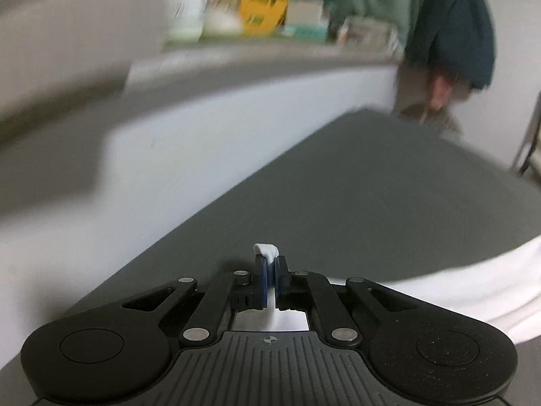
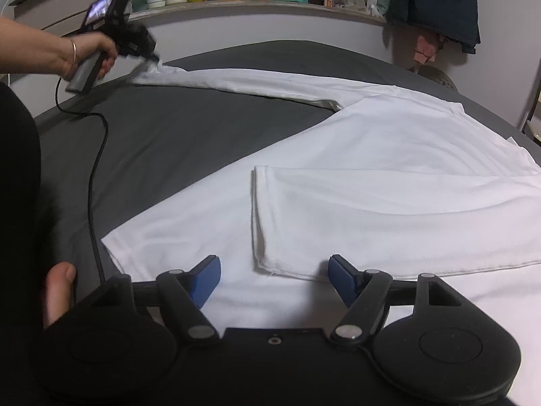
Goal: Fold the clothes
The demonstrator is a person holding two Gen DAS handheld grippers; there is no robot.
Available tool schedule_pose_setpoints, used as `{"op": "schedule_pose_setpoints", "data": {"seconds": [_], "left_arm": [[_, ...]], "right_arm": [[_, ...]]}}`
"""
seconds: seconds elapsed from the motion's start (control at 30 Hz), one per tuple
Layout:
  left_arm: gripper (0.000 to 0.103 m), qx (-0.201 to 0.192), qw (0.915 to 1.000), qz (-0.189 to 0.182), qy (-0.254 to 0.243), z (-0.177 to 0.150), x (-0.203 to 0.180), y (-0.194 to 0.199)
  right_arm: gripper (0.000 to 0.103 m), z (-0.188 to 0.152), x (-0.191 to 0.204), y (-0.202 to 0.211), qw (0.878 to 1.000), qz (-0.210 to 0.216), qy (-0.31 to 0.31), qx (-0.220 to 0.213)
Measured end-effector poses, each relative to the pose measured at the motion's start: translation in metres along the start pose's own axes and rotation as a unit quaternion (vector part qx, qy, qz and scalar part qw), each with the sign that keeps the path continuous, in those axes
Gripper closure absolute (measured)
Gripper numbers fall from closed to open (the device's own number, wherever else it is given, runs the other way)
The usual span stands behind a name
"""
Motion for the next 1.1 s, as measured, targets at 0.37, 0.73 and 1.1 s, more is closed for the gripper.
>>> {"op": "schedule_pose_setpoints", "data": {"seconds": [0.37,0.73,1.1], "left_arm": [[0.1,-0.153,0.9116,-0.381,0.024,0.082,-0.207,0.191],[0.1,-0.08,0.7942,-0.6,-0.053,-0.039,-0.422,0.322],[0.099,0.071,0.8285,-0.51,-0.22,-0.231,-0.471,0.29]], "right_arm": [[0.033,0.032,-0.049,0.052,0.984,0.029,-0.158,-0.079],[0.032,-0.024,-0.235,0.188,0.882,-0.129,-0.381,-0.246],[0.032,-0.097,-0.287,0.123,0.824,-0.018,-0.556,-0.106]]}}
Point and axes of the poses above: each gripper's, at about its wrist camera, not at the fingertips, and y roughly against the way its jaws point, x to its left, z to its top, the point moved 3 cm from there along -y, roughly the way its jaws point, and after that the axes turned 5 degrees about -x, right-handed, at the moved point
